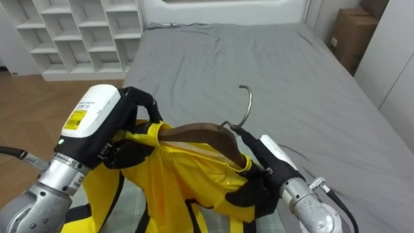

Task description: Hang clothes

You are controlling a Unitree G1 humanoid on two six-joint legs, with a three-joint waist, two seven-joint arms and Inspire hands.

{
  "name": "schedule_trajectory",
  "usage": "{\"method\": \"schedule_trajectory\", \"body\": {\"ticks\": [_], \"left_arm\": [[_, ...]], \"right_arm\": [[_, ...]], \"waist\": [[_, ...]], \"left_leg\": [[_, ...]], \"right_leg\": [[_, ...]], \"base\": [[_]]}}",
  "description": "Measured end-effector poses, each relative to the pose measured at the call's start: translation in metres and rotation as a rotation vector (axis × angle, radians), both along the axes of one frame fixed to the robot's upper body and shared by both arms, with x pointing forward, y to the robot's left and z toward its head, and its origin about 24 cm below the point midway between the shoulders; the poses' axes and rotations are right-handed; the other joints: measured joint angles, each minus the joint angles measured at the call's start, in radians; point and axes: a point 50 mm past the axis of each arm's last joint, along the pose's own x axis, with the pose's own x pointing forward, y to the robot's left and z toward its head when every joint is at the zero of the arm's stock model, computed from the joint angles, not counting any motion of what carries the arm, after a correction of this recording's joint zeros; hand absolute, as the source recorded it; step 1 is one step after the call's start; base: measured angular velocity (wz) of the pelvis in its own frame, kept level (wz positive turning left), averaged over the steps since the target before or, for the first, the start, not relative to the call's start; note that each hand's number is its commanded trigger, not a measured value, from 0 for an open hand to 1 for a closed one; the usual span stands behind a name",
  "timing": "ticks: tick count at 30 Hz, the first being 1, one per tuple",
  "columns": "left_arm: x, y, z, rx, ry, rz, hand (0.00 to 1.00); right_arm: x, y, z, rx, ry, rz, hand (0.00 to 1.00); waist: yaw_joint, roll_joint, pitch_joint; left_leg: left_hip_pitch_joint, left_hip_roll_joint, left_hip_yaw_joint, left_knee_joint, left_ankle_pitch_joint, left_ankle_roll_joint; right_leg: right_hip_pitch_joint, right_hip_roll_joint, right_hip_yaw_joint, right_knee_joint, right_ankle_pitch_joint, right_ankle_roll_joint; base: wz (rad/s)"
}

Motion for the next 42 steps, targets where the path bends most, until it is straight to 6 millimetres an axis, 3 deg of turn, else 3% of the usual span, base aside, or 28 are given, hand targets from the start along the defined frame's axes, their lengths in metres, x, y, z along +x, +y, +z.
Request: {"method": "schedule_trajectory", "body": {"ticks": [9,18,24,25,26,28,42], "left_arm": [[0.0009,-0.0005,-0.0026,0.012,0.042,-0.003,1.00],[0.0011,-0.0002,-0.0031,0.026,0.052,-0.004,1.00],[0.0011,-0.0007,-0.0033,0.026,0.053,-0.005,1.00],[0.0011,-0.0007,-0.0033,0.026,0.053,-0.005,1.00],[0.0011,-0.0006,-0.0033,0.026,0.053,-0.005,1.00],[0.0011,-0.0006,-0.0033,0.026,0.053,-0.005,1.00],[0.0015,0.0005,-0.0037,0.029,0.059,0.003,1.00]], "right_arm": [[-0.0002,-0.0028,-0.0064,-0.264,0.000,0.037,0.00],[0.0047,0.0000,-0.0035,-0.383,0.006,0.093,0.00],[0.0052,0.0009,-0.0017,-0.451,0.009,0.109,0.00],[0.0052,0.0010,-0.0018,-0.452,0.009,0.110,0.04],[0.0052,0.0012,-0.0019,-0.453,0.009,0.111,0.16],[0.0050,0.0019,-0.0024,-0.455,0.013,0.113,1.00],[0.0064,0.0031,-0.0014,-0.467,0.027,0.124,1.00]], "waist": [[0.005,-0.002,-0.0019],[0.009,-0.002,-0.0021],[0.007,-0.013,-0.0102],[0.008,-0.013,-0.0102],[0.008,-0.013,-0.0102],[0.008,-0.013,-0.0102],[0.009,-0.023,-0.0059]], "left_leg": [[0.005,0.002,0.001,0.000,0.000,0.000],[0.016,0.002,0.016,0.003,0.000,0.000],[0.018,0.001,0.016,0.006,0.000,0.000],[0.018,0.001,0.015,0.006,0.000,0.000],[0.018,0.001,0.014,0.006,0.000,0.000],[0.018,0.001,0.014,0.005,0.000,0.000],[0.020,0.001,0.015,0.002,0.000,0.000]], "right_leg": [[0.002,0.001,0.005,0.004,0.000,0.000],[-0.001,0.002,0.024,0.018,0.000,0.000],[0.001,0.001,0.026,0.018,0.000,0.000],[0.002,0.001,0.026,0.018,0.000,0.000],[0.002,0.001,0.026,0.018,0.000,0.000],[0.001,0.001,0.026,0.018,0.000,0.000],[0.001,0.001,0.026,0.016,0.000,0.000]], "base": [[0.00],[-0.05],[-0.01],[0.00],[0.00],[0.00],[0.00]]}}
